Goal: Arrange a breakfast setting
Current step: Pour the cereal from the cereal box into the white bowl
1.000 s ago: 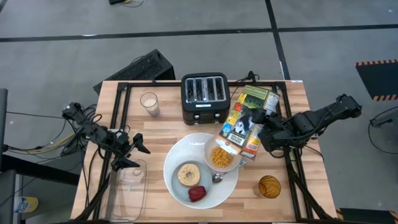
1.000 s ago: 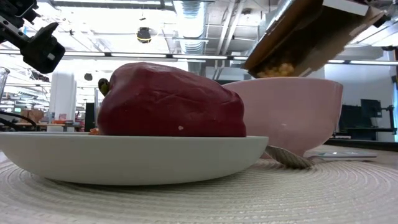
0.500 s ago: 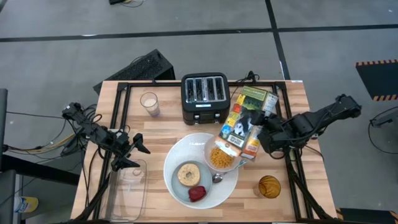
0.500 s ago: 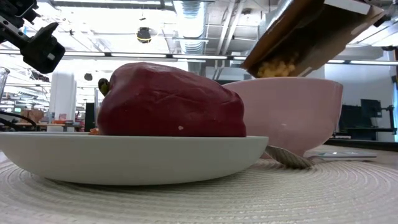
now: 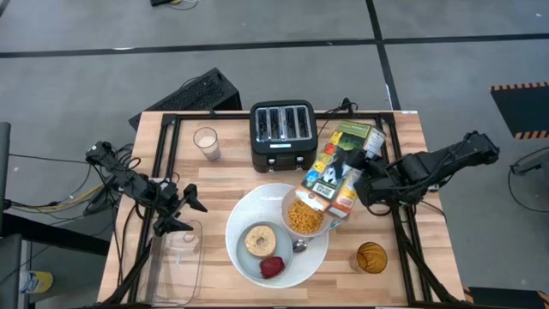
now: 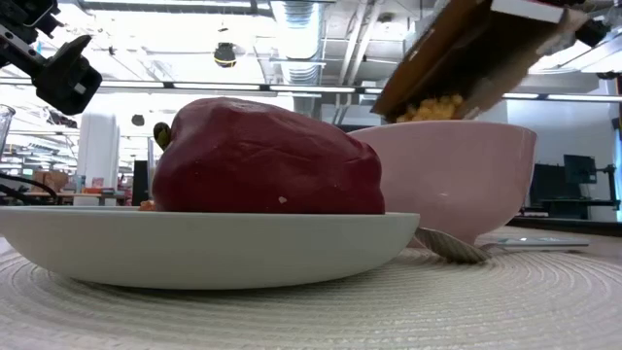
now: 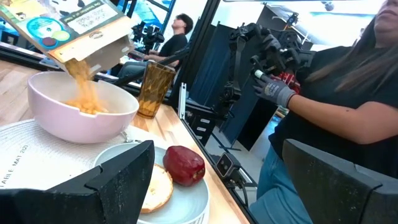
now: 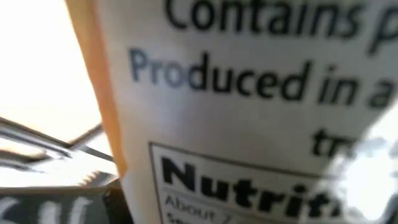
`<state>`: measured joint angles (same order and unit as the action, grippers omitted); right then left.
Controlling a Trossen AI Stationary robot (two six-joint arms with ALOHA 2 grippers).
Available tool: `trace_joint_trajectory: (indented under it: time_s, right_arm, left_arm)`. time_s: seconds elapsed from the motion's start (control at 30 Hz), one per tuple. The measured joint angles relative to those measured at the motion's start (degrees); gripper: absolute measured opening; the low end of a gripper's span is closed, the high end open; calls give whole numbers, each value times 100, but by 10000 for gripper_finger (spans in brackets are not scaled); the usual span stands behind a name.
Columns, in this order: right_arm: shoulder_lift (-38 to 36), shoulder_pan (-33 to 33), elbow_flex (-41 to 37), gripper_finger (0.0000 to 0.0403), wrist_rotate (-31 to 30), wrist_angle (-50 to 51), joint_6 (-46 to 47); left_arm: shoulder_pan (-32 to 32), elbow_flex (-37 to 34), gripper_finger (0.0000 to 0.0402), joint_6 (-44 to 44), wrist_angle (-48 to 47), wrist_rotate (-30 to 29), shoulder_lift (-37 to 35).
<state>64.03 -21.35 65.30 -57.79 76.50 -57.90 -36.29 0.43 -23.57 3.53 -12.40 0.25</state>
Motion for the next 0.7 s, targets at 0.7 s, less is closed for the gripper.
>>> trace_joint_trajectory:
  time_s: [0.7]
  right_arm:
    - [-281, 121, 4, 215, 1919, 900, 3070]
  left_arm:
    - [0, -2, 340, 0, 0, 0, -1]
